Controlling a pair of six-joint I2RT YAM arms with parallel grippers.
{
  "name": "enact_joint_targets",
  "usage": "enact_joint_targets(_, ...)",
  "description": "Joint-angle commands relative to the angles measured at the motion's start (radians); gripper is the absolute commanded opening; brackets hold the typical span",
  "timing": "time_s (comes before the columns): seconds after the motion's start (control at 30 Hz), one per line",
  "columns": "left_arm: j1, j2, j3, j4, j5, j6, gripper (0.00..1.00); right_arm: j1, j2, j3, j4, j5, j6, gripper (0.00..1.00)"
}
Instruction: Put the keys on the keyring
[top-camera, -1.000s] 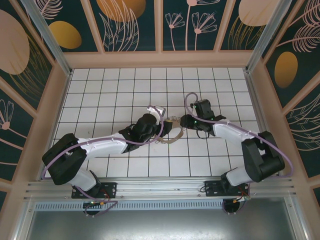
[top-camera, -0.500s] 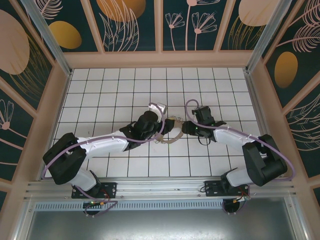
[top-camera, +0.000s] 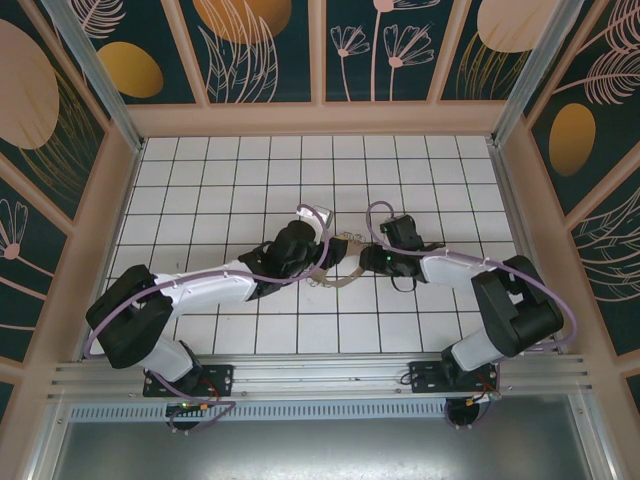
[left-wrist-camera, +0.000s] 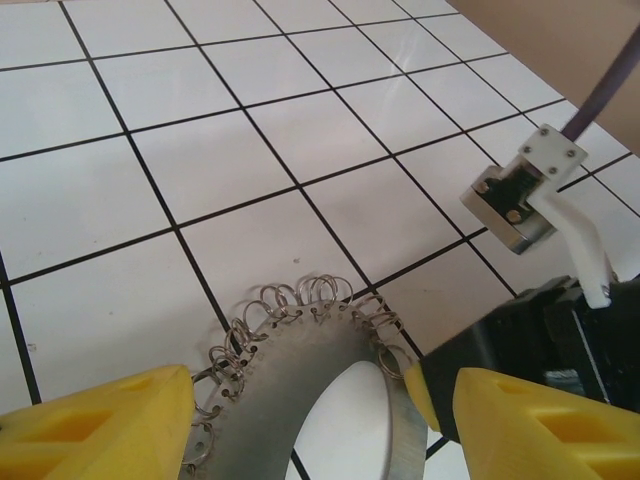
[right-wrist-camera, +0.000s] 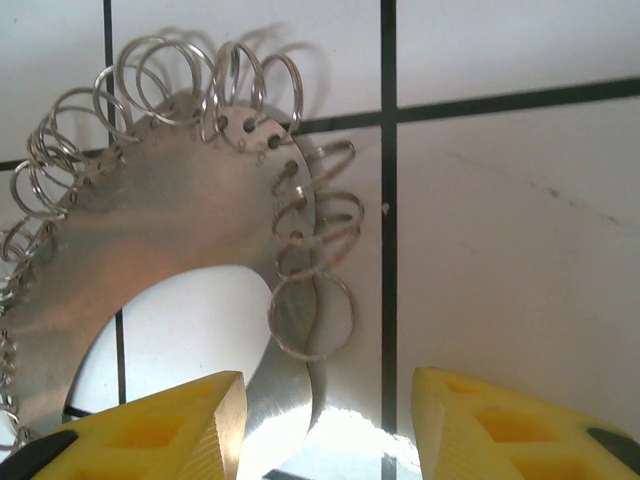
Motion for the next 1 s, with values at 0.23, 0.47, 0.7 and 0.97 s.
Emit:
enact_joint_targets(0.23, 0.005, -0.006, -0.008, -0.014, 0.016, 0.008, 0.69, 0.004, 0.123, 0.137, 0.027, 0.005, -0.027, 0.47)
enact_joint_targets(0.47, 0.006, 0.007, -0.006, -0.007, 0.026, 0.01, 0.7, 0.002, 0.191, 0.218, 0.031, -0.002, -0.038, 0.47)
enact_joint_targets(0.7, 0.005, 0.012, -0.007, -0.008, 0.031, 0.015, 0.7, -0.003, 0.254, 0.316, 0.024, -0.02, -0.038, 0.47)
enact_joint_targets(0.97, 0.005, 0.05, 0.051, -0.083, 0.084, 0.081, 0.71, -0.058, 0.172, 0.271, 0.021, -0.02, -0.025, 0.47)
